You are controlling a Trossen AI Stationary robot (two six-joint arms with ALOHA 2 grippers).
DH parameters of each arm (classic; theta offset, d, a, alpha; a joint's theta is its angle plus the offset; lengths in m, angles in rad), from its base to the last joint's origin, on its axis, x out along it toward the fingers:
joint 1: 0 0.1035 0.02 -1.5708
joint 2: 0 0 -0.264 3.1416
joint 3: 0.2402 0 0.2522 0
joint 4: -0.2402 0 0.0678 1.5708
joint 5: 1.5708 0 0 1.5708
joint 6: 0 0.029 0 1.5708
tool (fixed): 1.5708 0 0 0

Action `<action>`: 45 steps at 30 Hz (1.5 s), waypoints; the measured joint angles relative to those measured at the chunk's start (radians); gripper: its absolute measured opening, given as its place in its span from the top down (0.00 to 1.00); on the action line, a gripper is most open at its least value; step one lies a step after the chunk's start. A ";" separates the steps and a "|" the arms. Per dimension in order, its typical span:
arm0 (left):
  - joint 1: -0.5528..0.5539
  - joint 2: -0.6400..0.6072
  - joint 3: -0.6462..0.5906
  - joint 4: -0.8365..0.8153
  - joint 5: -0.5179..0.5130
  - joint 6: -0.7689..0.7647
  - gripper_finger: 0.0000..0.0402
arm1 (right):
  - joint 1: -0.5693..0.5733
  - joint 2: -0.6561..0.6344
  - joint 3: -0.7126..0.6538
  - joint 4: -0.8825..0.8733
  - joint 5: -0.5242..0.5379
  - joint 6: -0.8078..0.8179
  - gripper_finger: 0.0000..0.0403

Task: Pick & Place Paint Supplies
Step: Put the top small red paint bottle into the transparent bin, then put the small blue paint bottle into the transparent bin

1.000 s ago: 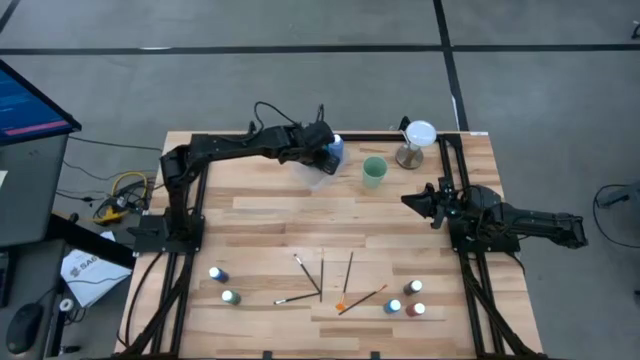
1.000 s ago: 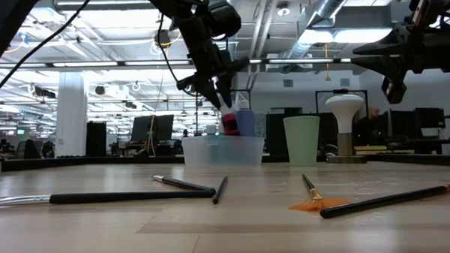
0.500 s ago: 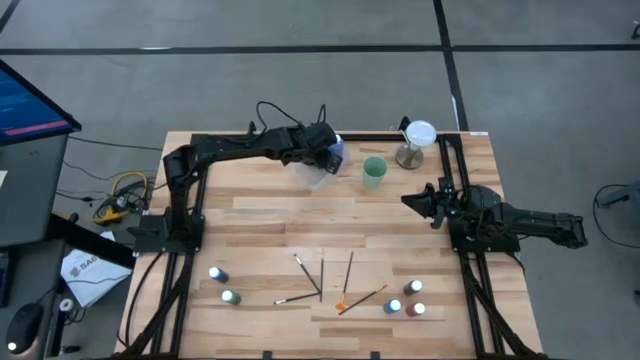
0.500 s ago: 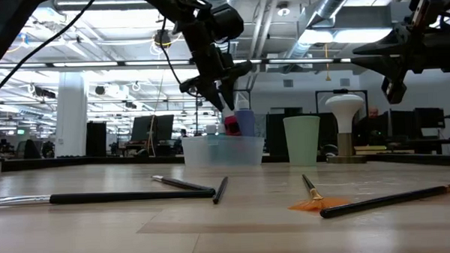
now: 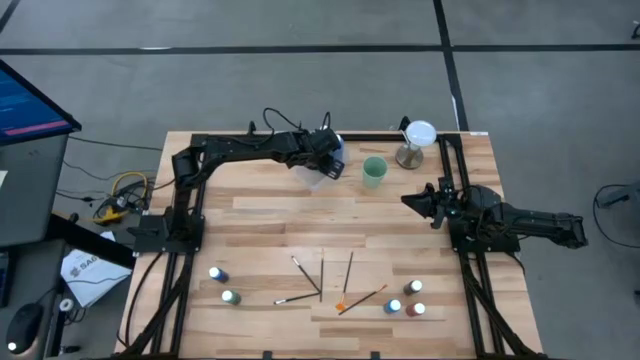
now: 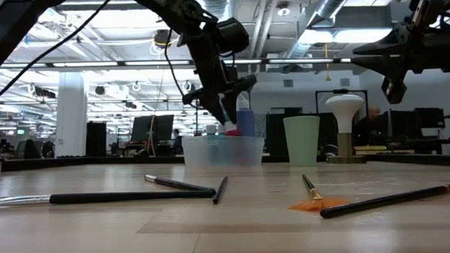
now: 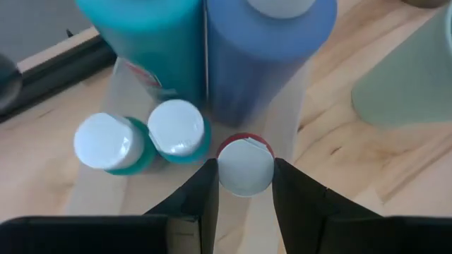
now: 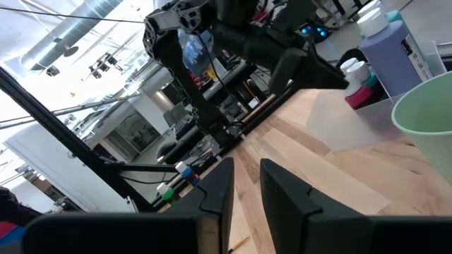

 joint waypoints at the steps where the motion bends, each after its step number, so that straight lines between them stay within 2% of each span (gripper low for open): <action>1: 0.000 0.001 0.001 0.008 -0.003 0.000 0.74 | 0.000 0.000 0.000 0.000 0.000 0.000 0.84; 6: -0.001 -0.003 0.001 0.015 -0.014 0.004 0.72 | 0.000 0.000 0.000 0.000 0.000 0.000 0.84; 13: -0.001 -0.006 0.002 0.024 -0.015 0.005 0.58 | 0.000 0.000 0.000 0.000 0.000 0.000 0.84; 18: 0.001 -0.006 0.002 0.030 -0.014 0.007 0.52 | 0.000 0.000 0.000 0.000 0.000 0.000 0.84; 22: 0.000 -0.051 0.000 -0.002 0.050 0.067 0.50 | 0.000 0.000 0.000 0.000 0.000 0.001 0.84; 26: -0.025 -0.181 0.001 -0.149 0.133 0.138 0.49 | 0.000 0.000 0.000 0.000 0.000 0.002 0.84; 33: -0.178 -0.536 -0.035 -0.476 0.167 0.270 0.49 | 0.000 0.000 0.000 0.000 0.000 0.002 0.84; 36: -0.267 -0.702 -0.090 -0.517 0.223 0.218 0.49 | 0.000 0.000 0.000 0.000 0.000 0.002 0.84; 40: -0.424 -0.899 -0.189 -0.520 0.239 0.082 0.49 | 0.000 0.000 0.000 0.000 0.000 0.002 0.84; 45: -0.674 -1.040 -0.326 -0.518 0.240 -0.059 0.49 | 0.000 0.000 0.000 -0.018 0.000 0.002 0.84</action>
